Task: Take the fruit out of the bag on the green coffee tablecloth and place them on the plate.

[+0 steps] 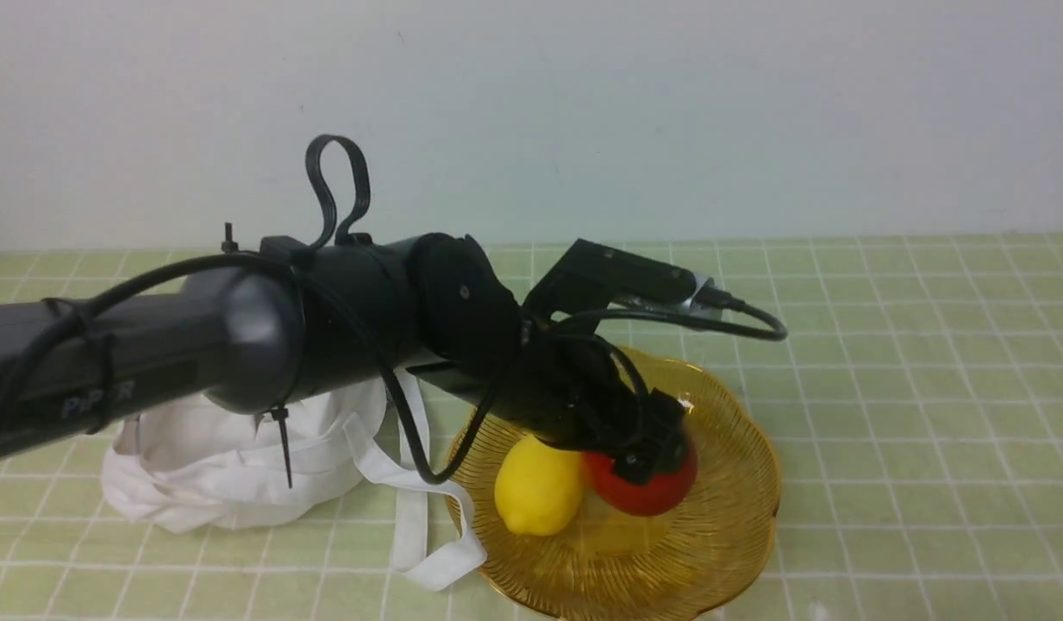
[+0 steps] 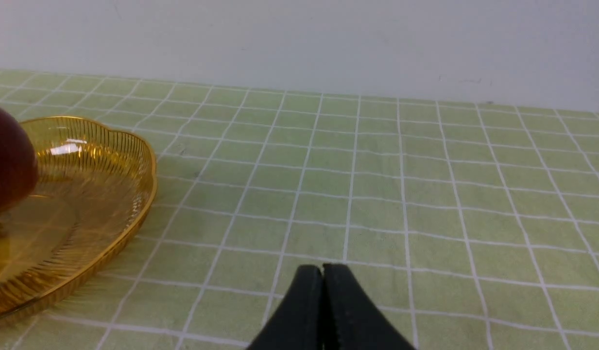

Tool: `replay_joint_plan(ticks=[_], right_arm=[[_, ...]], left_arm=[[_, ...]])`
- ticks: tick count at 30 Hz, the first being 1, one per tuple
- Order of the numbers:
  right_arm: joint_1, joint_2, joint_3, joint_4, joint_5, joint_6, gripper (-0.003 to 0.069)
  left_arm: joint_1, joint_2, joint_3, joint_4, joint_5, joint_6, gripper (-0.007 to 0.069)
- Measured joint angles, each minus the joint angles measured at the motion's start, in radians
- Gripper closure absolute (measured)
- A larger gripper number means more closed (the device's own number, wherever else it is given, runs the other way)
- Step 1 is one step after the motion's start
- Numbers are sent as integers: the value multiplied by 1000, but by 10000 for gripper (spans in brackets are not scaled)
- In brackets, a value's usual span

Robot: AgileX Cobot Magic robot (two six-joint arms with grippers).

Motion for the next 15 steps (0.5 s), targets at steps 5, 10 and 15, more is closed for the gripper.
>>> replay_joint_plan(ticks=[5,10,15], right_arm=[[0,0,0,0,0,0,673],[0,0,0,0,0,0,673],[0,0,0,0,0,0,674]], left_arm=[[0,1,0,0,0,0,-59],[0,-33,-11,36,23,-5,-48],[0,-192,-50,187,147,-48,216]])
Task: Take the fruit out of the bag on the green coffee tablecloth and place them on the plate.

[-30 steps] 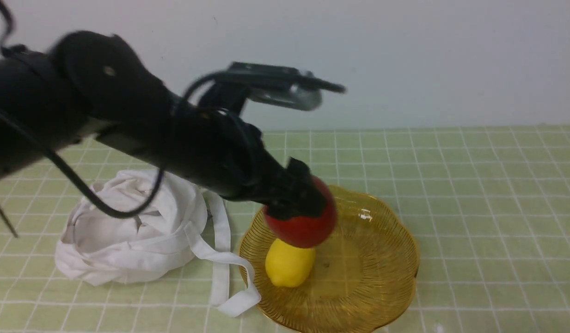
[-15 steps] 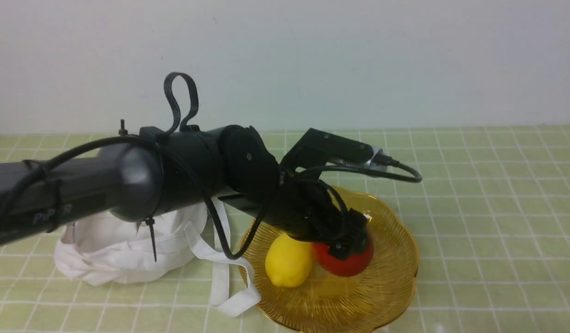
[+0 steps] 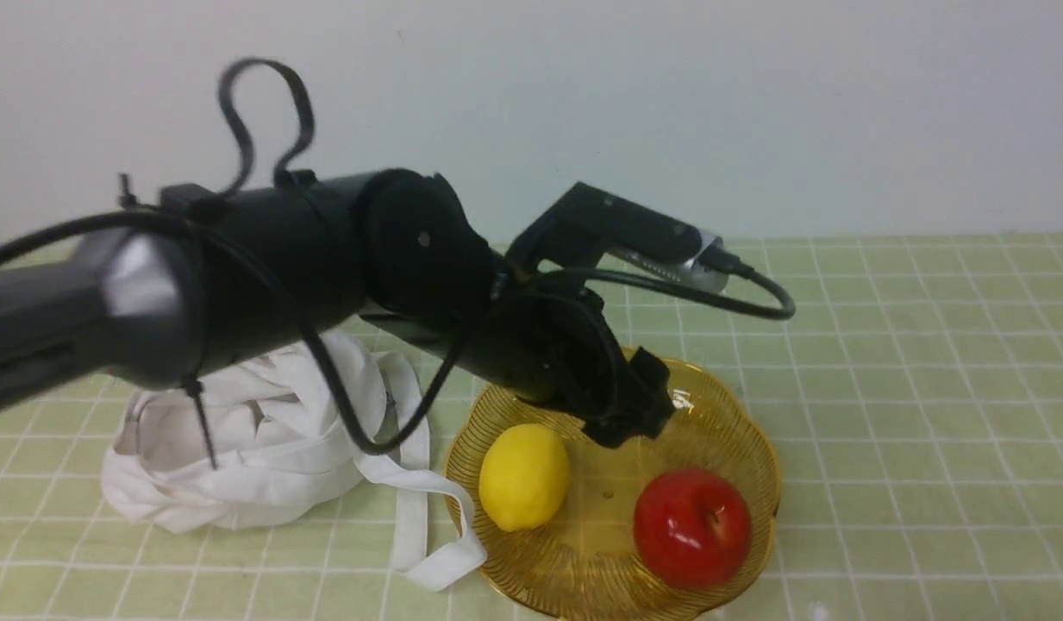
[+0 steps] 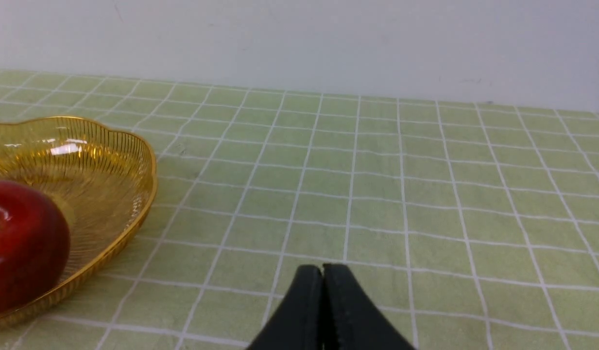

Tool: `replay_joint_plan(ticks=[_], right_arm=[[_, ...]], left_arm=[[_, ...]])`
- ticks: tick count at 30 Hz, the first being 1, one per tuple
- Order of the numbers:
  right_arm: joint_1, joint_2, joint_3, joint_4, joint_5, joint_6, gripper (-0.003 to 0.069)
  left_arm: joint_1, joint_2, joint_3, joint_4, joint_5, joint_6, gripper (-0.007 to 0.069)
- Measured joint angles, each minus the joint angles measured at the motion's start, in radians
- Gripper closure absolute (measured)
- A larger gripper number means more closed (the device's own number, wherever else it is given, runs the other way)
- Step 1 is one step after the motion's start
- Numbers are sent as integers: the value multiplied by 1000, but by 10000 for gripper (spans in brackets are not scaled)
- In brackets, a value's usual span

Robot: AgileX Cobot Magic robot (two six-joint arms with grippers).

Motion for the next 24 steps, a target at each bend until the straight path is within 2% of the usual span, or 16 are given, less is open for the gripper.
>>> replay_joint_plan(ticks=[1,3,4,5,6,12,15,18,24], right_arm=[[0,0,0,0,0,0,674],[0,0,0,0,0,0,674],[0,0,0,0,0,0,674],[0,0,0,0,0,0,674],[0,0,0,0,0,0,674],[0,0,0,0,0,0,674],[0,0,0,0,0,0,674],[0,0,0,0,0,0,674],[0,0,0,0,0,0,674]], left_arm=[[0,-10,0,7,5,-5,216],[0,-122,-10,90,57,-65,433],[0,-144,-12,106,69,-77,467],[0,-226,-13,166,86,-126,553],[0,-299,-13,199,97,-162,592],[0,-674,39,296,80,-333,632],[0,-812,103,301,12,-355,632],[0,-996,248,308,-128,-389,632],[0,-1115,409,312,-149,-396,632]])
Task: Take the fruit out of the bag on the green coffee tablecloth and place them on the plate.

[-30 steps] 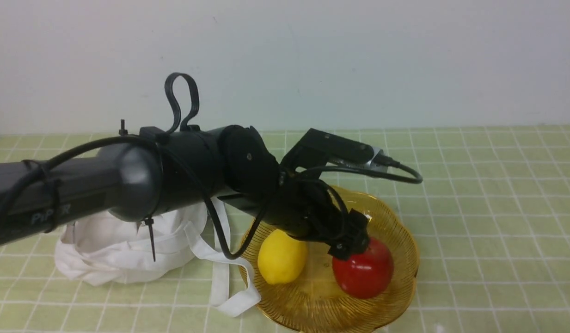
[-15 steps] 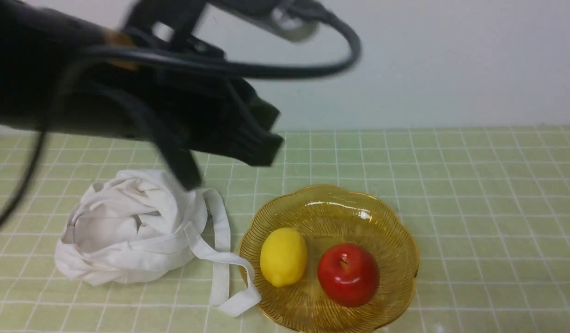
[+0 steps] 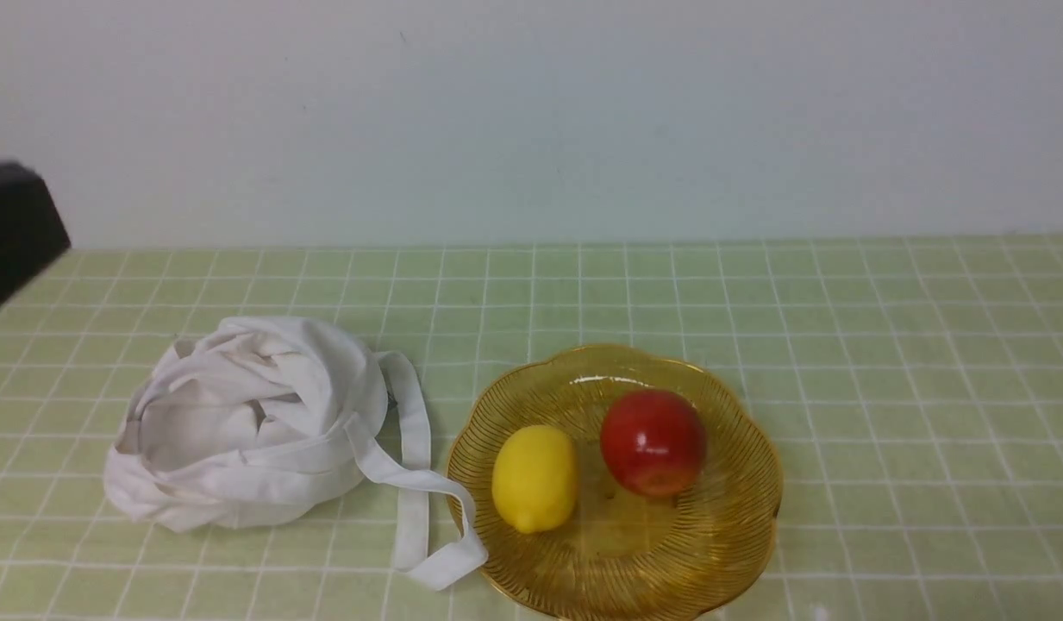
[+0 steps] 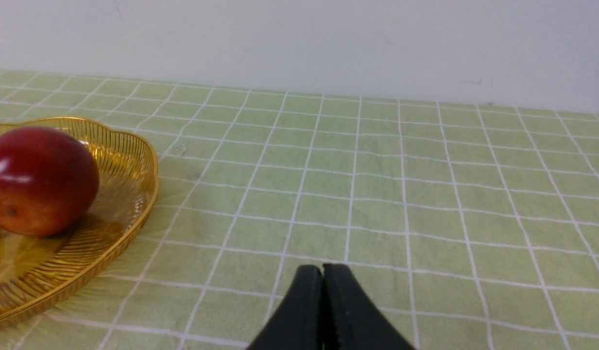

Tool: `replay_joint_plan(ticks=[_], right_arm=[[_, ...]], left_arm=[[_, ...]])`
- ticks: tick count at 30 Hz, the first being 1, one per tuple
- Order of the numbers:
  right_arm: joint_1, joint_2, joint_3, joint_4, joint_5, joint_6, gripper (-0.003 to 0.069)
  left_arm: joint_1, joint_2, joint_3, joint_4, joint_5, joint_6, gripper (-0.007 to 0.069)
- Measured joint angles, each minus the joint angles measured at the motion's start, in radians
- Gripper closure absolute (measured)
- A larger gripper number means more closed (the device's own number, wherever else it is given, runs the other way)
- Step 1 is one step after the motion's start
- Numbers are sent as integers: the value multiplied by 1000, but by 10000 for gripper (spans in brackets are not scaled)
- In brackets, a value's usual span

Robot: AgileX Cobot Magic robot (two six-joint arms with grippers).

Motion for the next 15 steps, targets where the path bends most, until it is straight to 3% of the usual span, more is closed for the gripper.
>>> replay_joint_plan(ticks=[10,15], right_arm=[[0,0,0,0,0,0,674],[0,0,0,0,0,0,674]], left_arm=[[0,-28,48,9,36,0,632],[0,-28,48,72,36,0,632]])
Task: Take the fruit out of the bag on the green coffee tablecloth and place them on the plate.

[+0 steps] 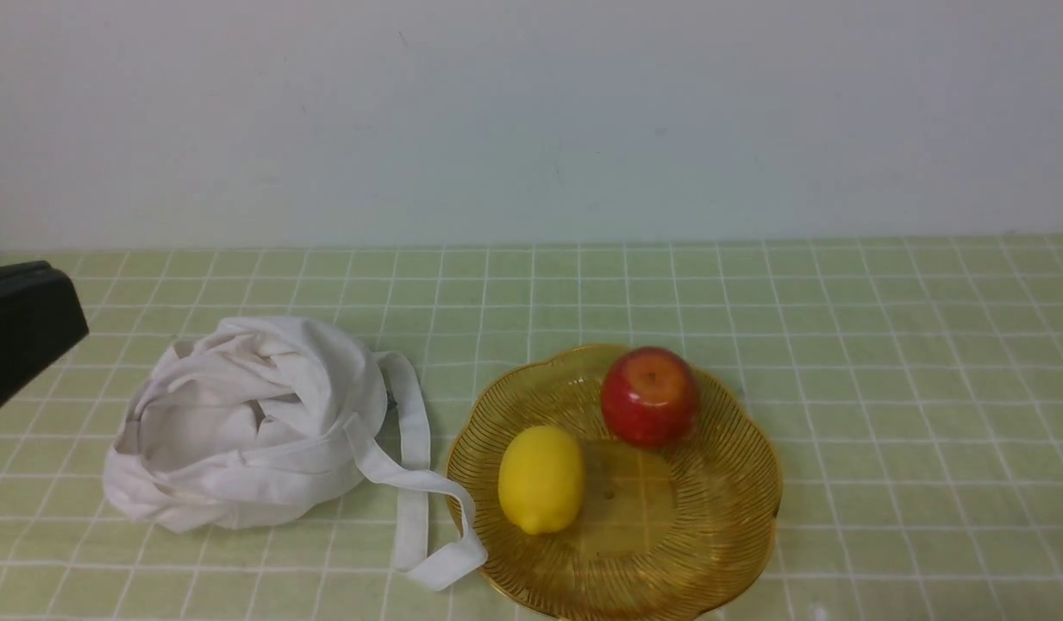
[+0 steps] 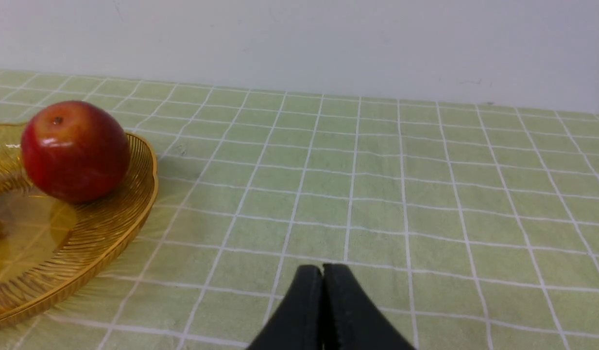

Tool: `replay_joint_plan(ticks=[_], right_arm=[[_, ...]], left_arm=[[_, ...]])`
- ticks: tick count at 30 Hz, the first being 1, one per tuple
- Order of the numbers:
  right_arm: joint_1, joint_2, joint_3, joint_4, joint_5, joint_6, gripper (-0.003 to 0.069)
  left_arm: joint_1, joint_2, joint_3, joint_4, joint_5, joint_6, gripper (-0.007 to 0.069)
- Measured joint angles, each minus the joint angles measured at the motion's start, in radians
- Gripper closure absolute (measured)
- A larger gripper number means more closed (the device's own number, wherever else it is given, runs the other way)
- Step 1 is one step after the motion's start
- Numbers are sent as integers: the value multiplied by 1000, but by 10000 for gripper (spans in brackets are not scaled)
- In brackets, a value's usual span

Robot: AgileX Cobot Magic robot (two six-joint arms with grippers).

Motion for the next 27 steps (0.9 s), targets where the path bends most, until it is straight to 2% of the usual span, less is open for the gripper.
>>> replay_joint_plan(ticks=[6,10,13,15,17,19,23,27], right_arm=[[0,0,0,0,0,0,674],[0,0,0,0,0,0,674],[0,0,0,0,0,0,674],[0,0,0,0,0,0,674],[0,0,0,0,0,0,674],[0,0,0,0,0,0,674],[0,0,0,0,0,0,674],[0,0,0,0,0,0,674]], left_arm=[[0,-4,1,88,46,-12,632],[26,-60,47,95,57,-16,632],[108,-136,139,61,38,-4,632],[225,-221,280,0,-17,33,632],[271,-257,341,-22,-53,55,632],[391,-364,512,-51,-126,80,632],[502,-468,706,-60,-165,83,632],[538,-488,816,-62,-176,88,632]])
